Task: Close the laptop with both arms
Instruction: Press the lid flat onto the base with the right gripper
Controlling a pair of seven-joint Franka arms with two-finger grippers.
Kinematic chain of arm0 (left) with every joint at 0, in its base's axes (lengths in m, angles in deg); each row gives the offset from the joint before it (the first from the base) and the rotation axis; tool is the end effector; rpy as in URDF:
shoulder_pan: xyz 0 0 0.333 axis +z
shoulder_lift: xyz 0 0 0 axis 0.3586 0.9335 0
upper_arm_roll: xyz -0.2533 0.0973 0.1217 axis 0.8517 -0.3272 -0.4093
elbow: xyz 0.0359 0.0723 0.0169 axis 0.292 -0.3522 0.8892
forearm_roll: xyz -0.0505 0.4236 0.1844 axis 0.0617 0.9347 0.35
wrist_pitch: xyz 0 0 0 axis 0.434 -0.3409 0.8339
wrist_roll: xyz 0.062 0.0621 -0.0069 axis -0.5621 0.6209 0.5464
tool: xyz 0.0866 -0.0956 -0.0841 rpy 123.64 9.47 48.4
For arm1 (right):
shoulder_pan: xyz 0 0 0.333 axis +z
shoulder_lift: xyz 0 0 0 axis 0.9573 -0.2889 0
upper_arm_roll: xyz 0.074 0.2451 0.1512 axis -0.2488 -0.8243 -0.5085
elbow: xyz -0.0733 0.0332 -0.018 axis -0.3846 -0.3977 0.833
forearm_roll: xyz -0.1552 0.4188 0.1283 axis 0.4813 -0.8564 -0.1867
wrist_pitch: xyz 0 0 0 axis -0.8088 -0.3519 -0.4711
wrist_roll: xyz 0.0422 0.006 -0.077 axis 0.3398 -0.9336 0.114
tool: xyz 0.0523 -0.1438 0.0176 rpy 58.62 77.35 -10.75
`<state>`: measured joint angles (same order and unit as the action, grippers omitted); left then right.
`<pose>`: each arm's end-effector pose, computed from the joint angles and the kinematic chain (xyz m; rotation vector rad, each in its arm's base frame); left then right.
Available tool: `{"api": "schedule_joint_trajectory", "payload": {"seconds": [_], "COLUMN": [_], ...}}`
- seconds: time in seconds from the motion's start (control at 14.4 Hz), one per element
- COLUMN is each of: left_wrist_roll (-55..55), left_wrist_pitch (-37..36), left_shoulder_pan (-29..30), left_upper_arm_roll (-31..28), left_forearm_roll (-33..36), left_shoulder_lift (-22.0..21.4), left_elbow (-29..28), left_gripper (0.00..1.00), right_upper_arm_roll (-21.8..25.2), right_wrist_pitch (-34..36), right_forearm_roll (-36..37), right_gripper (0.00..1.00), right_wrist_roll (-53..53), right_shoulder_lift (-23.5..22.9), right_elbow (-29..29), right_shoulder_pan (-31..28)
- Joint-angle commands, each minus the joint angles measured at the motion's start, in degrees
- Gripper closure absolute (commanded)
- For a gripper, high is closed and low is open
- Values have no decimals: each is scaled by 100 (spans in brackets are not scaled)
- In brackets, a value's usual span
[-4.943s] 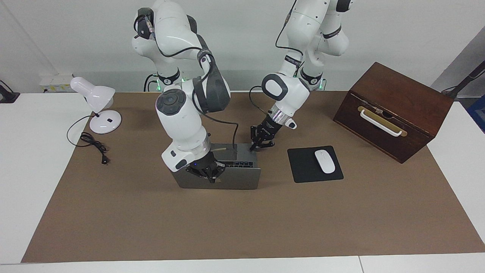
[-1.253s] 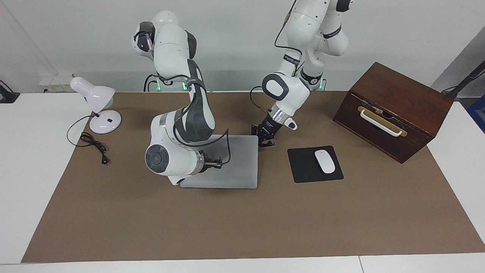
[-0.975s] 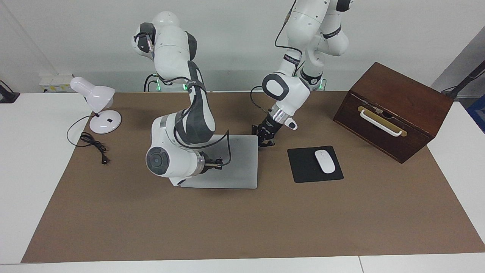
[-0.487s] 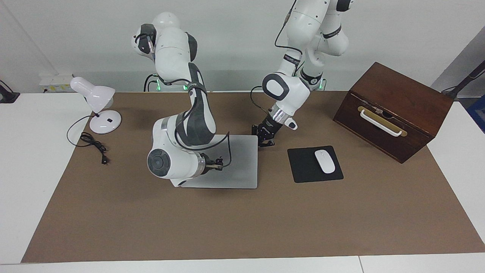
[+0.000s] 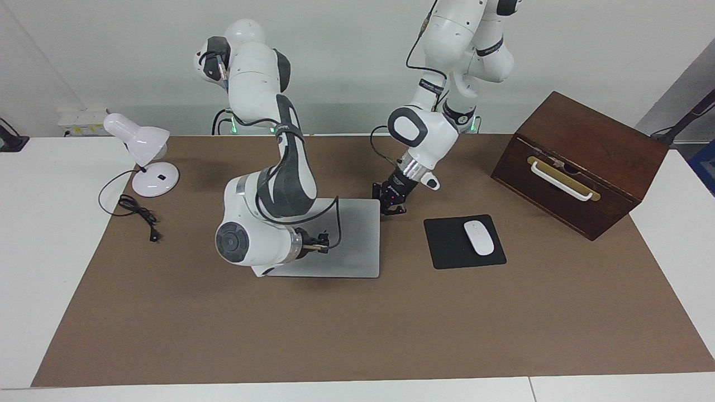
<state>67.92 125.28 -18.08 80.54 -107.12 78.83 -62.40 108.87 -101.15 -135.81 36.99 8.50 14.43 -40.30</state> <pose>0.4703 -0.3624 0.1558 1.1341 2.2196 -0.5387 0.7312 0.2334 0.2515 -2.7143 0.4380 0.6828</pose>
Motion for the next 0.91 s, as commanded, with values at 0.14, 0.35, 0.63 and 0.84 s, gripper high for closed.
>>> {"api": "schedule_joint_trajectory", "payload": {"seconds": [0.14, 0.35, 0.63, 0.84], "left_wrist_roll": [-236, -245, -499, -790], "left_wrist_pitch": [-55, -55, -37, -37], "left_shoulder_pan": [78, 69, 16, -10], "left_upper_arm_roll": [-23, -23, -32, -23], "left_forearm_roll": [-96, -113, -341, -544], "left_shoulder_lift": [89, 98, 107, 107], "left_elbow": [-421, -421, -421, -421], "left_gripper": [100, 100, 100, 100], "right_upper_arm_roll": [-24, -24, -24, -76], "right_wrist_pitch": [-50, -41, -32, -32], "right_forearm_roll": [-268, -268, -277, -303], "right_gripper": [100, 100, 100, 100], "right_wrist_roll": [244, 244, 253, 271], "right_shoulder_lift": [-233, -233, -233, -277], "right_elbow": [-314, -314, -314, -314], "right_shoulder_pan": [-91, -91, -118, -153]}}
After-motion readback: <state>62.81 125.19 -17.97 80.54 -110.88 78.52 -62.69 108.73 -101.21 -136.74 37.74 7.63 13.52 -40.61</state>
